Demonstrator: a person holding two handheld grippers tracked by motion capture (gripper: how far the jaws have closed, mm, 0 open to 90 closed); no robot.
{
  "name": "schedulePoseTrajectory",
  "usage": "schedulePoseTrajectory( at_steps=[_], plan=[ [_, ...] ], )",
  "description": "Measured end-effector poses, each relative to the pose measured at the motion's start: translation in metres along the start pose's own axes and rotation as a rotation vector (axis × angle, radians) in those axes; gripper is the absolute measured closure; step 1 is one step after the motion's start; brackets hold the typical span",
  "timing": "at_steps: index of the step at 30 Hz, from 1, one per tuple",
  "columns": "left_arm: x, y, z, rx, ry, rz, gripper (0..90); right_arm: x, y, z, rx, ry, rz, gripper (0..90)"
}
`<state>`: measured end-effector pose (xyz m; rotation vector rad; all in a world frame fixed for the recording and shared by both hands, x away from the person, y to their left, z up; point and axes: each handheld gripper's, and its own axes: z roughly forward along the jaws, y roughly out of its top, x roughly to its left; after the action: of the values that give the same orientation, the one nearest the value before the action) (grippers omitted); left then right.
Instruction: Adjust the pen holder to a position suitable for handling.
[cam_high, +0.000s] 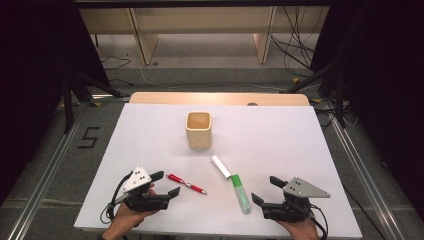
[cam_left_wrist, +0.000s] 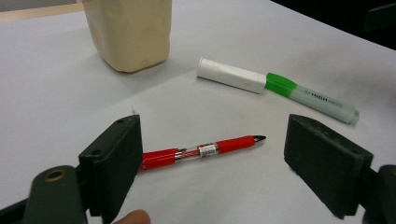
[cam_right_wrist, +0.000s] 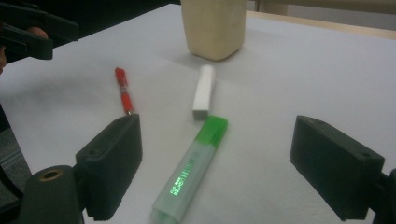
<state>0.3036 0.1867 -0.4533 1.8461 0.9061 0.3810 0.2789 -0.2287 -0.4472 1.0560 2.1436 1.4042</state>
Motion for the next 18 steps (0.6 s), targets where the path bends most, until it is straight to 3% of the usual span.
schedulePoseTrajectory(
  at_steps=[9,18],
  plan=[
    [0.0005,0.0014,-0.0001,-0.002,0.011,-0.008,19.0,0.0001,0.0000,0.0007,-0.003,-0.003,-0.001,17.7],
    [0.0069,0.0092,0.0031,0.006,0.056,-0.041,19.5,0.0001,0.0004,0.0011,-0.006,-0.008,0.000,17.9]
  ],
)
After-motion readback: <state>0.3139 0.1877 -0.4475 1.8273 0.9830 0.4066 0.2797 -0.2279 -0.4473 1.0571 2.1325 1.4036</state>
